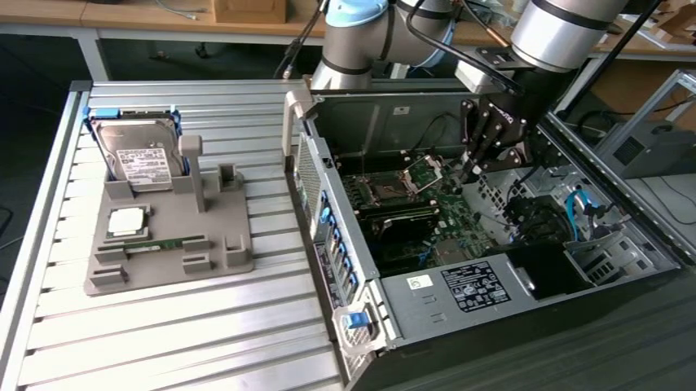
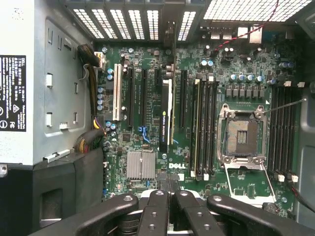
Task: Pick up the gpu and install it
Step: 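Press down on the gpu until it lock into place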
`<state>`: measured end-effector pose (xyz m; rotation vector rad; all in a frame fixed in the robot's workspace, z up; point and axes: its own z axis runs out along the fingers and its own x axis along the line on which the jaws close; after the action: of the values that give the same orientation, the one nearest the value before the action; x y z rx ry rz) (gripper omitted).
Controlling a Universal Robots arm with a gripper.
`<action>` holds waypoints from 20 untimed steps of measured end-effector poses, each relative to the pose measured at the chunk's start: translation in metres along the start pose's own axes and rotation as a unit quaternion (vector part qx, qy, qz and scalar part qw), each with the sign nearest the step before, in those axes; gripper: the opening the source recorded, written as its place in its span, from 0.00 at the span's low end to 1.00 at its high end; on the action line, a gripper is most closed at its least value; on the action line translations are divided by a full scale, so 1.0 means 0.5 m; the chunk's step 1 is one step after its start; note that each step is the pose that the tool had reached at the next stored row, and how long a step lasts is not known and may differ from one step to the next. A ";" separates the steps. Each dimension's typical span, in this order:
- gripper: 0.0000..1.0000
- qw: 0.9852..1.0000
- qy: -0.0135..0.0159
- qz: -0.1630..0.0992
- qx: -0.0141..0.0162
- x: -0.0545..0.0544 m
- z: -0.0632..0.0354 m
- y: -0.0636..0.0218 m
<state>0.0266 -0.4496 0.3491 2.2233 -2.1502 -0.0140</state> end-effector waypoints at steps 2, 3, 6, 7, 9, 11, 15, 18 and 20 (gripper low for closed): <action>0.11 1.000 0.000 0.000 0.000 0.000 0.000 0.000; 0.11 1.000 0.000 0.000 0.000 0.000 0.000 0.000; 0.11 1.000 0.000 0.000 0.000 0.000 0.000 0.000; 0.11 1.000 0.000 0.000 0.000 0.000 0.000 0.002; 0.11 1.000 0.000 0.000 0.000 0.000 0.002 0.013; 0.11 1.000 0.000 0.000 0.000 -0.001 0.003 0.023; 0.11 1.000 0.000 0.000 0.000 -0.002 0.007 0.052; 0.11 1.000 0.000 0.000 0.000 -0.005 0.012 0.073; 0.11 1.000 0.000 0.000 0.000 -0.007 0.016 0.085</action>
<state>-0.0163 -0.4479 0.3429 2.2233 -2.1502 -0.0137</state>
